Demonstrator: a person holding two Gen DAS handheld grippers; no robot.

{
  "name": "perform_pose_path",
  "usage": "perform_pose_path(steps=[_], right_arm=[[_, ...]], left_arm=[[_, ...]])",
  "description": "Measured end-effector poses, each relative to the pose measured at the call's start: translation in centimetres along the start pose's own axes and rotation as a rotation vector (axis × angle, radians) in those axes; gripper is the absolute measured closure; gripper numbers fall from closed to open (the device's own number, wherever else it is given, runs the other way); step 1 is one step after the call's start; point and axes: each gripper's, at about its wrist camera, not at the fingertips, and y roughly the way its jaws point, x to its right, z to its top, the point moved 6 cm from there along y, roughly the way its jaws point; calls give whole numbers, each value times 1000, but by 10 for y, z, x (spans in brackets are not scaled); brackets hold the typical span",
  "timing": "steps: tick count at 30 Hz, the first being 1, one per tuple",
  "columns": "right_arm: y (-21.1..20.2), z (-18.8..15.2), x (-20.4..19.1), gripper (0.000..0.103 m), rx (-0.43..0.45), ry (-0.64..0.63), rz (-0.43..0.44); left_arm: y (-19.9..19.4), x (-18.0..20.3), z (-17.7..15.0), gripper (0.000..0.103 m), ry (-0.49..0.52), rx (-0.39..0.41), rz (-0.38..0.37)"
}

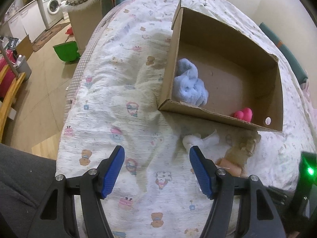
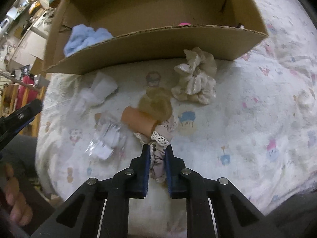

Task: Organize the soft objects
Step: 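Grasp the beige lace scrunchie with the right tool while the left tool grasps the clear plastic bag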

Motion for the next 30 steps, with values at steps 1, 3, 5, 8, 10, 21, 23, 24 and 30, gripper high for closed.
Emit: perform_pose_path(steps=[1, 3, 5, 8, 10, 21, 23, 24, 30], right_arm=[[-4, -6, 3, 87, -8, 4, 7], [-11, -13, 7, 87, -25, 19, 27], [-20, -19, 12, 87, -22, 27, 42], [-38, -19, 15, 87, 51, 34, 51], [-52, -16, 17, 87, 98, 45, 84], [-88, 4, 16, 87, 280, 71, 155], [-83, 10, 17, 87, 286, 97, 149], [-81, 12, 19, 87, 283, 112, 151], [-79, 16, 31, 87, 275, 159, 169]], left_arm=[[0, 0, 0, 38, 0, -1, 0], [0, 0, 0, 38, -4, -4, 1], [0, 0, 0, 38, -7, -5, 0], [0, 1, 0, 38, 2, -4, 5], [1, 3, -2, 38, 14, -9, 7], [21, 25, -20, 38, 84, -92, -44], [28, 38, -29, 38, 120, -129, -77], [32, 45, -33, 38, 139, -147, -94], [55, 80, -51, 38, 237, -210, -136]])
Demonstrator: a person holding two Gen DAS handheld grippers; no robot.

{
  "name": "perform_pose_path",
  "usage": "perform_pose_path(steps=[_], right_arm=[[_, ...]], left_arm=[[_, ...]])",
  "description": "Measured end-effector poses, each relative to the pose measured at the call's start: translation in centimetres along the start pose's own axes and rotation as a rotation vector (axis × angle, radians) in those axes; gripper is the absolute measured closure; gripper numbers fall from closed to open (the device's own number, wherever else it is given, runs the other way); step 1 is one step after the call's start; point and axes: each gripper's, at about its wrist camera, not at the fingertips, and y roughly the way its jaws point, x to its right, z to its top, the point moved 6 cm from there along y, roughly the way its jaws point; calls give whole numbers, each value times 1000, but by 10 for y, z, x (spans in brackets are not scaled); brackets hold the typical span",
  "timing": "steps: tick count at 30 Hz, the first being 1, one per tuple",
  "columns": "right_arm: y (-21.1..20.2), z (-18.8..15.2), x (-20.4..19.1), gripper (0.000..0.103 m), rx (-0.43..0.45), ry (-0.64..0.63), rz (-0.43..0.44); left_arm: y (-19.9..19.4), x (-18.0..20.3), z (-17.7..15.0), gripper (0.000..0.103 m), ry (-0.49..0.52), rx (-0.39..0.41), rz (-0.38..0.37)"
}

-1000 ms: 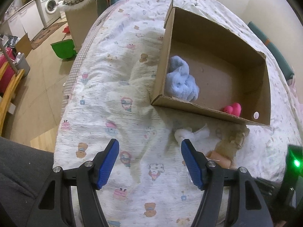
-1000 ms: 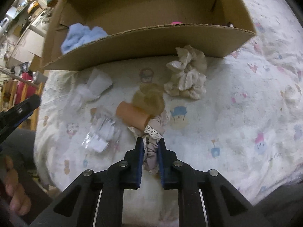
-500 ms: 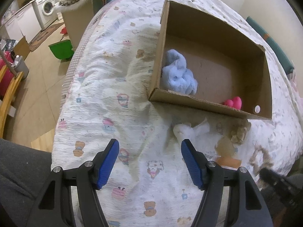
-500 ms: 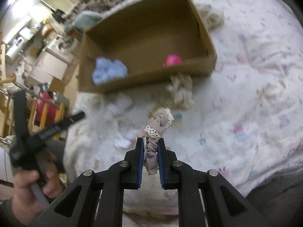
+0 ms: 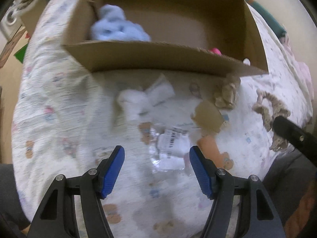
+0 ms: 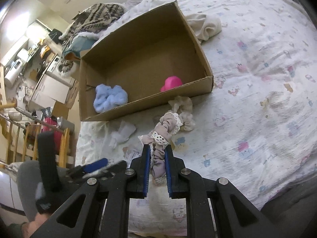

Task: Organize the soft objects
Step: 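Grasp the beige lace scrunchie with the right tool while the left tool grasps the clear plastic bag, then carry the lace scrunchie and plastic bag over the cardboard box with both tools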

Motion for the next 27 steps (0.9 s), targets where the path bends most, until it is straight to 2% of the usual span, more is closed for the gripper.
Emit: perform_pose_path(steps=[5, 7, 9, 10, 11, 13, 18, 27], right_arm=[[2, -1, 3, 87, -7, 9, 1], [3, -2, 3, 87, -11, 10, 3], [3, -2, 1, 87, -11, 11, 16], [4, -2, 0, 87, -14, 10, 21], [5, -2, -1, 87, -21, 9, 25], [7, -2, -2, 87, -27, 5, 25], [11, -4, -3, 87, -38, 0, 18], [14, -10, -12, 87, -48, -43, -8]], left_arm=[[20, 10, 3, 38, 24, -25, -30], [25, 10, 6, 42, 11, -33, -37], [27, 13, 6, 62, 5, -41, -67], [27, 15, 6, 67, 15, -47, -80], [26, 17, 5, 79, 30, -51, -82], [27, 19, 3, 91, 35, -65, -87], [20, 12, -3, 91, 6, -63, -84], [3, -9, -23, 91, -21, -64, -7]])
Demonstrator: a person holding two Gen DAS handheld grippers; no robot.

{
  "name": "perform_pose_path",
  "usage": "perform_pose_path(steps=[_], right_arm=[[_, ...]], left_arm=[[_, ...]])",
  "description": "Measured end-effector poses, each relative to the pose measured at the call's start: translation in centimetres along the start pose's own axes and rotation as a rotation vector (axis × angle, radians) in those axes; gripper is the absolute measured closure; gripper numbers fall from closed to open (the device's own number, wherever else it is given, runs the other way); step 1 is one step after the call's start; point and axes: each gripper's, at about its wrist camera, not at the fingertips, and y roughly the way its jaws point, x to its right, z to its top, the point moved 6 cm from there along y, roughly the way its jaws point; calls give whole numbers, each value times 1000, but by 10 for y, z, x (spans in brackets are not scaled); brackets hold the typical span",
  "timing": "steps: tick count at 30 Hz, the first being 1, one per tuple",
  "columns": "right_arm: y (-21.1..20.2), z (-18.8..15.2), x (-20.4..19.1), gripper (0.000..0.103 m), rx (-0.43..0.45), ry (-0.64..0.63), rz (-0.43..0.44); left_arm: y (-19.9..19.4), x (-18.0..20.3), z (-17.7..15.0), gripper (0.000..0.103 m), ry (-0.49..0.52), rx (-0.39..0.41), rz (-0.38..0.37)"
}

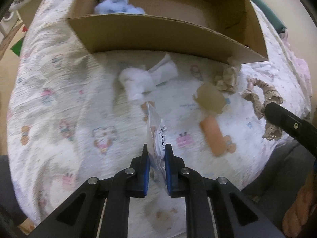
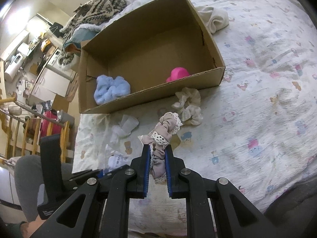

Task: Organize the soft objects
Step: 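Carry the lace scrunchie and plastic bag over the cardboard box with both tools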

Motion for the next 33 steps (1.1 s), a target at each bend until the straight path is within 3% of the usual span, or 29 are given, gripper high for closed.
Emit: perform_pose_path(steps=[3, 9, 14, 20, 26, 33], right_arm=[[3, -2, -3, 87, -7, -22, -14], [4, -2, -5, 87, 1, -36, -26], [-1, -1, -8, 87, 23, -43, -14], [-16, 5, -13, 87, 73, -57, 7], [-31, 13, -12, 87, 120, -31, 27], [-48, 35, -14, 87, 178, -3, 50]], left_arm=[[-2, -10, -6, 91, -38, -25, 5], [-24, -24, -10, 91, -67, 34, 59], [-54, -45, -13, 91, -111, 124, 136], [-101, -58, -1, 90, -164, 253, 167], [-132, -49, 18, 90, -101, 349, 183], [-144, -35, 50, 90, -36, 399, 198]])
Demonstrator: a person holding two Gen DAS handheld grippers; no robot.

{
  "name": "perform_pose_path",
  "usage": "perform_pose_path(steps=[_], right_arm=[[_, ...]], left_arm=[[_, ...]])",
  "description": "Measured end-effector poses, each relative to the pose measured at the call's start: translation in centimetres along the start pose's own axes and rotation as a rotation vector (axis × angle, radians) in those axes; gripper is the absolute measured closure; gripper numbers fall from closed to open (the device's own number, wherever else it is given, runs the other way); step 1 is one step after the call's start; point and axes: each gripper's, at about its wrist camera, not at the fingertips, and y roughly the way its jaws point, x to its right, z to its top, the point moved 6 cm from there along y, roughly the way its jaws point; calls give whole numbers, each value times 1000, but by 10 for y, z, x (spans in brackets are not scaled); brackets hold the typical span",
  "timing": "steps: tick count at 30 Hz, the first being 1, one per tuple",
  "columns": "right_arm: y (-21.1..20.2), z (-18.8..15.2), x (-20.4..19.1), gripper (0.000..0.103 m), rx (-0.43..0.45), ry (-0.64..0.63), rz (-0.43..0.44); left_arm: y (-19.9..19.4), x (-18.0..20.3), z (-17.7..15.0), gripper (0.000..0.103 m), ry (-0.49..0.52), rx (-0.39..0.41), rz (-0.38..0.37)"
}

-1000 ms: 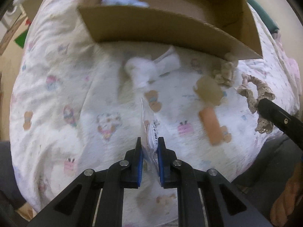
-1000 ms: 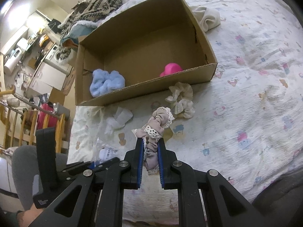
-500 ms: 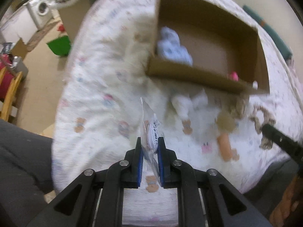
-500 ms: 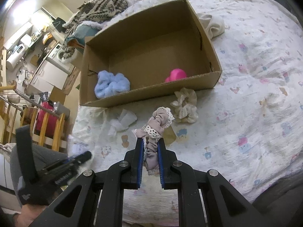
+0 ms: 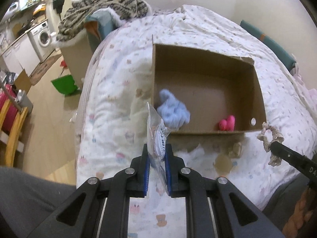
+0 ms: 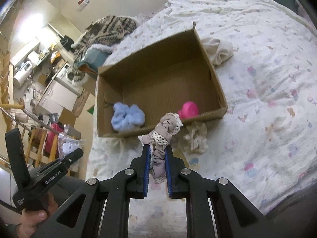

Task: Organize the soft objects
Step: 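Carry the lace scrunchie and plastic bag over the cardboard box with both tools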

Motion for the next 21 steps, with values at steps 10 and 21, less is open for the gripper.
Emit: perform_pose_path(steps=[10, 21], right_arm=[[5, 30, 1, 87, 30, 11, 5], [23, 66, 4, 87, 41, -15, -13]], left_arm=[[11, 16, 41, 91, 43, 35, -11], [41, 35, 73, 91, 92, 33, -13]])
